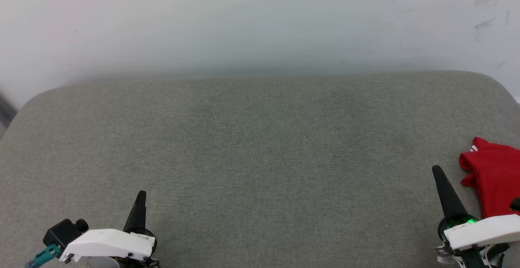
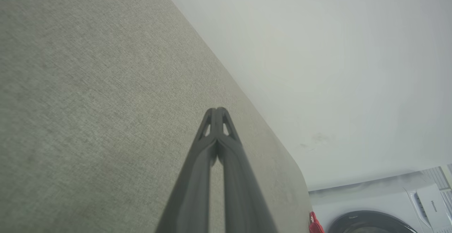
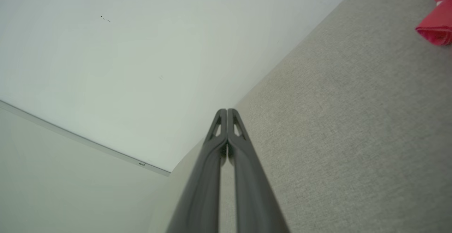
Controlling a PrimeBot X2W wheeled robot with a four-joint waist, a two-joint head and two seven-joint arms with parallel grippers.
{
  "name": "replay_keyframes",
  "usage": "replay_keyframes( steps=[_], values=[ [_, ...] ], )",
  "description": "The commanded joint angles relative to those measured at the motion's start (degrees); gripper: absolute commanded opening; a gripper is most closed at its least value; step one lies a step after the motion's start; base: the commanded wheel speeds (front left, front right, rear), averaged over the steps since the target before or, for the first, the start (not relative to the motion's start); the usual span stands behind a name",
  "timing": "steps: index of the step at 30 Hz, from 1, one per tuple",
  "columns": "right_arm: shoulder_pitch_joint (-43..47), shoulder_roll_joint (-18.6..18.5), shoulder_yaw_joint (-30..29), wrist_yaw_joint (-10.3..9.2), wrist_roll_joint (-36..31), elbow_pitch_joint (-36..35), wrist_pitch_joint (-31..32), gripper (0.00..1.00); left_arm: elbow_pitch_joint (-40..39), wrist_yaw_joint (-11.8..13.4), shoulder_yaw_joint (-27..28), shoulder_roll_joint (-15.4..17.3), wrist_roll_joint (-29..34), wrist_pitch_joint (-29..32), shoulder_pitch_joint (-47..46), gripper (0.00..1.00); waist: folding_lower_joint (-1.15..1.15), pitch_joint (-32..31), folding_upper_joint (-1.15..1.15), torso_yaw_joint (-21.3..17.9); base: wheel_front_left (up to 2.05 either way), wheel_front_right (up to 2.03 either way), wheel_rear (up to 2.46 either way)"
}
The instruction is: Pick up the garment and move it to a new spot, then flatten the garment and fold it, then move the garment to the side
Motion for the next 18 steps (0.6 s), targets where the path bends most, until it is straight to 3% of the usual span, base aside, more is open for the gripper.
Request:
replay_keyframes(
  steps=[1,18],
  values=[
    [-1.75,0.16,-0.26,0.00,1.52,-0.11,0.17,0.00,-0.33,-0.58,0.72,0.00,-1.20,0.35,-1.46,0.00,0.00,0.02,0.00,0.03,0.00,0.00,0.00],
    [-3.00,0.68,-0.61,-0.01,10.94,2.60,0.51,0.00,0.48,-2.64,3.07,-1.74,-8.91,2.84,-2.60,0.00,0.00,0.24,0.00,0.46,0.00,0.00,0.00]
  ],
)
